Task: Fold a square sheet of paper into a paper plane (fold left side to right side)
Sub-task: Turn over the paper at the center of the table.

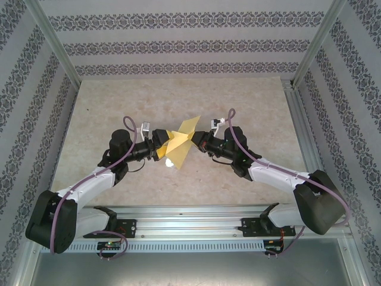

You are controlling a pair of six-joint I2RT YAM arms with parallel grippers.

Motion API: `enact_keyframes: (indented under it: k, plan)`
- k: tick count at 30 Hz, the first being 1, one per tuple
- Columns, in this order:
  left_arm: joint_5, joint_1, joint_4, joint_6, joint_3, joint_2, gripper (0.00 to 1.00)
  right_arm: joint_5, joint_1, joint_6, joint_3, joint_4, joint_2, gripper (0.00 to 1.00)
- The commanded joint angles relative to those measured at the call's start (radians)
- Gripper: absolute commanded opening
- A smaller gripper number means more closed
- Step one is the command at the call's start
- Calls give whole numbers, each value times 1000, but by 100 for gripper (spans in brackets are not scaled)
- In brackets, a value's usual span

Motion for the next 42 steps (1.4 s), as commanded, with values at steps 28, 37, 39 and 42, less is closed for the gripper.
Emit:
enact_keyframes:
  k: [28,37,39,42]
  plan:
    - [15,-31,29,-20,68,17,37,-15,25,-4,-1,41,18,2]
    - [-41,-35,-319,241,156,-33,4,3,-1,-52,-6,-67,-47,22]
    - [-118,-53,-526,412,226,-50,0,11,-27,-87,-20,-131,-93,24]
    - [-289,-108,-800,650,355,-41,0,33,-92,-187,-32,-319,-185,29]
